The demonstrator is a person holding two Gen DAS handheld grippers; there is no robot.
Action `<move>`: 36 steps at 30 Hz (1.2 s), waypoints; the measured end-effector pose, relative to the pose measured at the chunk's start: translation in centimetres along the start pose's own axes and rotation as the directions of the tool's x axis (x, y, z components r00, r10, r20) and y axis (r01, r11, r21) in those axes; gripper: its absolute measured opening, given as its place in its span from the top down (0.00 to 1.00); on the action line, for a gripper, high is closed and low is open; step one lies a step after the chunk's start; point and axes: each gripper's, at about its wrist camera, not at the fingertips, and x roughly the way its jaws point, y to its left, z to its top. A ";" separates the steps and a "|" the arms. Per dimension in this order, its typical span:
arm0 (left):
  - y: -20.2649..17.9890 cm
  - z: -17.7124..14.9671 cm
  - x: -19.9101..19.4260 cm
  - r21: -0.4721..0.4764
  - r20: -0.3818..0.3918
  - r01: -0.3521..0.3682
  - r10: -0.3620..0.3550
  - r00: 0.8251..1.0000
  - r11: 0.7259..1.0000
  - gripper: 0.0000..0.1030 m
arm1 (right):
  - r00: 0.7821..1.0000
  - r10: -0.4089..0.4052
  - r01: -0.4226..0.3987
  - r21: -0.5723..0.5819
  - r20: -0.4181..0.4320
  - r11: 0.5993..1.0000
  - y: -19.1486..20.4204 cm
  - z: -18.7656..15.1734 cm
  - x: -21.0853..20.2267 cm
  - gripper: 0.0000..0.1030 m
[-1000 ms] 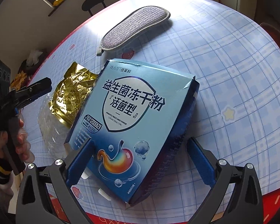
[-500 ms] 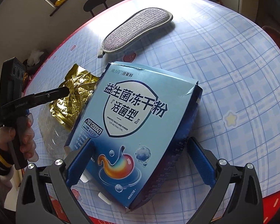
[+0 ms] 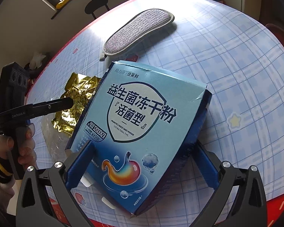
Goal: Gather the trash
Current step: 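Lift the gold foil bag with the left gripper while the right grasps and lifts the blue box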
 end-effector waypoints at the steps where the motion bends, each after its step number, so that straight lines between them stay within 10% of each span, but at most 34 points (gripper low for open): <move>1: -0.3 -0.2 0.0 0.009 -0.004 -0.011 0.011 1.000 1.000 0.60 | 1.000 0.004 -0.004 0.004 0.001 1.000 -0.1 0.0 0.0 0.04; 17: -3.5 -2.6 -8.3 0.037 0.229 -0.129 0.117 0.966 0.991 0.81 | 0.999 0.032 -0.032 0.014 0.002 0.999 -0.9 0.1 -0.5 0.06; 31: -9.0 -3.2 -6.9 0.191 0.217 -0.180 0.137 0.966 0.965 0.81 | 0.997 0.072 -0.071 0.089 -0.009 0.993 -1.9 -0.4 -1.4 0.18; 36: -9.1 -3.8 -6.7 0.186 0.212 -0.176 0.135 0.968 0.967 0.80 | 0.989 0.146 -0.147 0.171 0.020 0.974 -2.8 0.0 -2.4 0.37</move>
